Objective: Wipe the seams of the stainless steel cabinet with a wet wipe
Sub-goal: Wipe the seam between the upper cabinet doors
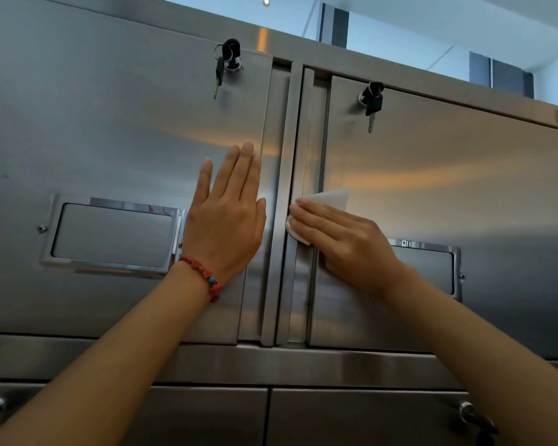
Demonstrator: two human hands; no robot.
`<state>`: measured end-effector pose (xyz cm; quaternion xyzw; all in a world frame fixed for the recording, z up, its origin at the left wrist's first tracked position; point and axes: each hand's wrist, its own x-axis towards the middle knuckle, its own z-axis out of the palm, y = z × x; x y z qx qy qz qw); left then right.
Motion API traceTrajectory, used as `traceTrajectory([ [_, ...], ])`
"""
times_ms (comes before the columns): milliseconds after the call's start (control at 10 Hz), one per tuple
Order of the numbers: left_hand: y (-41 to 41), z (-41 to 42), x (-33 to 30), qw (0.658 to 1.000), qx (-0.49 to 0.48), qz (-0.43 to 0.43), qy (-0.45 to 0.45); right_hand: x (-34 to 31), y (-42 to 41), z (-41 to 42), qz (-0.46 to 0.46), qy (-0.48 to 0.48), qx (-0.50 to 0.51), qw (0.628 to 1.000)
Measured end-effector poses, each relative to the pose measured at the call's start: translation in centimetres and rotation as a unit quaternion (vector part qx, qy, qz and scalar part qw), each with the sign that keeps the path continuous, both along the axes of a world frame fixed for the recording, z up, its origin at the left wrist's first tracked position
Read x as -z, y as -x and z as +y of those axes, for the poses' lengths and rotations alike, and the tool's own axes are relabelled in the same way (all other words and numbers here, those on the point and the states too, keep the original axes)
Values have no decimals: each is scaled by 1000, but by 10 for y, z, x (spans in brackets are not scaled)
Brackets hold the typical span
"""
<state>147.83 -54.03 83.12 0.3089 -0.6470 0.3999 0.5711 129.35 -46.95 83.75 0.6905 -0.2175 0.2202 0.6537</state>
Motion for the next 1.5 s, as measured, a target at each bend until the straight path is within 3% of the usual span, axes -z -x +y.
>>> traceTrajectory([
  [200, 0, -1, 1, 1000, -2, 6, 10, 5, -2, -3, -25, 1, -13, 1000],
  [400, 0, 1, 0, 1000, -2, 1, 2, 7, 1, 1, 9, -4, 3, 1000],
  [600, 0, 0, 1, 1000, 6, 5, 8, 13, -3, -4, -31, -5, -6, 999],
  [800, 0, 0, 1, 1000, 7, 6, 9, 5, 0, 0, 3, 2, 1, 1000],
  [1000, 0, -1, 0, 1000, 5, 5, 8, 15, -3, -5, -34, 7, -12, 999],
  [1500, 0, 0, 1, 1000, -2, 2, 4, 21, 5, -3, 42, 21, 24, 999],
])
